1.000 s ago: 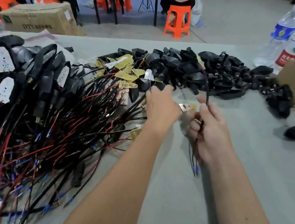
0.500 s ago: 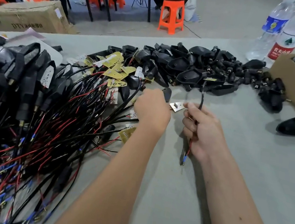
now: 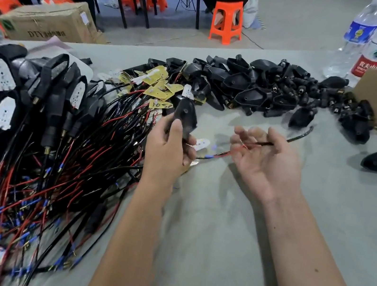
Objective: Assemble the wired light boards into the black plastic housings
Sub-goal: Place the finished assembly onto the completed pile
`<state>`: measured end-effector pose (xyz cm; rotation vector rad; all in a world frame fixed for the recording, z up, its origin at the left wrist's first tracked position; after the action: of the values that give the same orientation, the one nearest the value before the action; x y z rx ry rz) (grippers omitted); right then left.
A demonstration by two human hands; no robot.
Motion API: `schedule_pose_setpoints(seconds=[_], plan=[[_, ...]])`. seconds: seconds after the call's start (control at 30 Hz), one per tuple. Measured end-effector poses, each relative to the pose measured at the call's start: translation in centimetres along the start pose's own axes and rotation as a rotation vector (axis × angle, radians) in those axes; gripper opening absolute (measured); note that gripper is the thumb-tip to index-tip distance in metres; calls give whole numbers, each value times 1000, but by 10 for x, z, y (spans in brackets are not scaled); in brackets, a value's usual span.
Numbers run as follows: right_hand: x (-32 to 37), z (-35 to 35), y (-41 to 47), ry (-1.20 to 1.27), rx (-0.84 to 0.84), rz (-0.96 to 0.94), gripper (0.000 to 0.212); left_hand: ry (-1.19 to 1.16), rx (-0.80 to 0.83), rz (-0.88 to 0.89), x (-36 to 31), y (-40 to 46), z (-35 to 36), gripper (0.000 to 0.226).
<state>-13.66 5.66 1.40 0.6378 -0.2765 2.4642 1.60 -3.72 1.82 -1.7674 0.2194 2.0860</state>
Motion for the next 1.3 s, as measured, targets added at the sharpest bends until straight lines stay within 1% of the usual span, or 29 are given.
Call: schedule_pose_setpoints(seconds=[0.07,0.1,0.2,0.23,0.27,0.3,0.4,0.43,0.47,0.57,0.73,0.83,0.93,1.0,1.07,1.1,1.17,1.3], plan=[[-5,1,1,-151,65,-14,55,7,39,-25,4,-4,-9,24],[-7,1,2,-195,80,-23,59,32,64,-35,5,-6,-12,24],[-14,-2,4,-312,69,-75,69,80,123,-22,6,-5,-16,10],[-16,-3,4,-364,50,-91,70,82,137,-5,5,-4,-16,9],[-17,-3,3,-418,33,-107,66,96,149,19,4,-3,-16,10],[-17,-3,2,-463,27,-127,57,113,157,40,3,-2,-16,11],[-18,-3,1,-578,63,-198,15,113,152,66,1,1,-15,12],[-19,-3,0,-614,64,-219,9,111,147,71,1,1,-14,13],[-20,-4,1,-644,52,-235,8,116,142,81,2,2,-13,15],[-24,-4,0,-683,-6,-262,11,149,100,116,5,3,-14,20],[-26,-4,0,-678,-22,-321,11,227,3,151,9,9,-21,17],[-27,-4,-2,-730,15,-361,9,273,9,158,11,8,-20,21],[-26,-3,-4,-748,43,-380,11,341,67,159,13,7,-17,25],[-25,-3,-4,-744,68,-349,10,373,99,163,13,5,-16,23],[-27,-2,-5,-789,111,-303,9,373,107,165,12,3,-13,17],[-29,-2,-6,-813,132,-289,9,373,98,160,12,2,-12,13],[-31,-1,-6,-792,148,-261,10,385,58,156,12,0,-11,16],[-31,2,-3,-647,101,-210,29,429,-2,193,12,1,-13,23]])
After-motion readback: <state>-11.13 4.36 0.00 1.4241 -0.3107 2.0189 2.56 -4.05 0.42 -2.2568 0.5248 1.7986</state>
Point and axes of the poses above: each hand's wrist, its own y-axis towards the middle knuckle, its own z-axis out of the palm, x = y × z, the point moved 1 cm from there along y, towards the middle knuckle, and after that the axes turned 10 degrees about -z, right-handed, at the moved point
